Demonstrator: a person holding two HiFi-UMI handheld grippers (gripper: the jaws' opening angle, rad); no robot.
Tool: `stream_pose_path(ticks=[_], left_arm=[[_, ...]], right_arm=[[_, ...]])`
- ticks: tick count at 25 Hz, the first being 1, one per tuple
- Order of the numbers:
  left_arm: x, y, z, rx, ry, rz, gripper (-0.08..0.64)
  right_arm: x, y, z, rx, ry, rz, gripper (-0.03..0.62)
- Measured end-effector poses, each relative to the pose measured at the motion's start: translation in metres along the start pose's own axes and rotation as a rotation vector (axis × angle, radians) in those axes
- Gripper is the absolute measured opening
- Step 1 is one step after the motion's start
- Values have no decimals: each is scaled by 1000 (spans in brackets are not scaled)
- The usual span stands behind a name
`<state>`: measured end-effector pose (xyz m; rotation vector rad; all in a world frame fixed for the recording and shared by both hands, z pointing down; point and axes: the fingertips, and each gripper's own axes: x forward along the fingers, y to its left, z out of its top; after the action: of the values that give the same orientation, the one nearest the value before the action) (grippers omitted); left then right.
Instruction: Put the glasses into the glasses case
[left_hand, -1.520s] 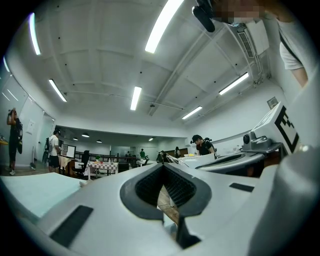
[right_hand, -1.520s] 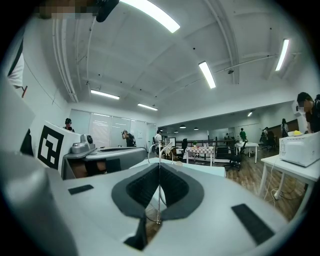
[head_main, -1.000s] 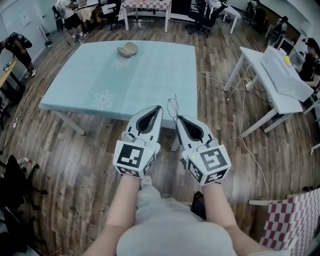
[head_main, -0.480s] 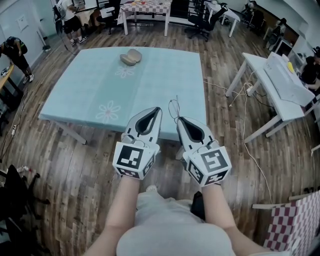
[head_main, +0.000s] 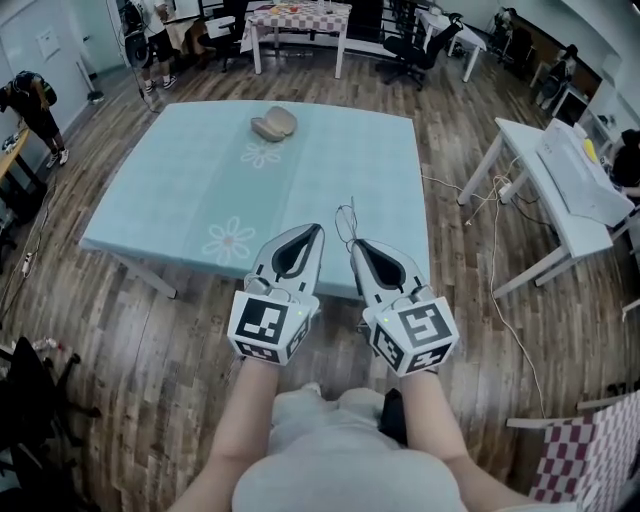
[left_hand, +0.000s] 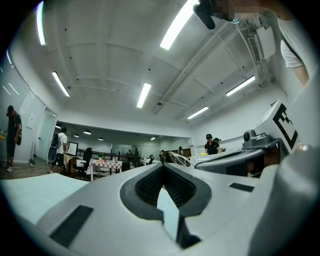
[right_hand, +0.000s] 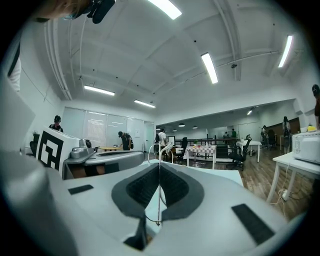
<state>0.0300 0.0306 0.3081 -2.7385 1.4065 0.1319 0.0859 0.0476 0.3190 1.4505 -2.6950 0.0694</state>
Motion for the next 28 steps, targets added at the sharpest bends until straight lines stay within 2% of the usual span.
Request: stream_pose_path(ticks=[4,13,23,28], left_arm=[[3,16,-6,-33,9,26,8],[7,34,-17,-51,24,45,8],[36,55,-19,-29,29,55,8],[48,80,-21,-19,35,76,8]], right_arm=[[10,1,-5,2,28,9,11],[31,4,-11,7,51,29,11],[64,-18,-8,6,45,53,11],[92,-25,-5,-1,41,66,11]])
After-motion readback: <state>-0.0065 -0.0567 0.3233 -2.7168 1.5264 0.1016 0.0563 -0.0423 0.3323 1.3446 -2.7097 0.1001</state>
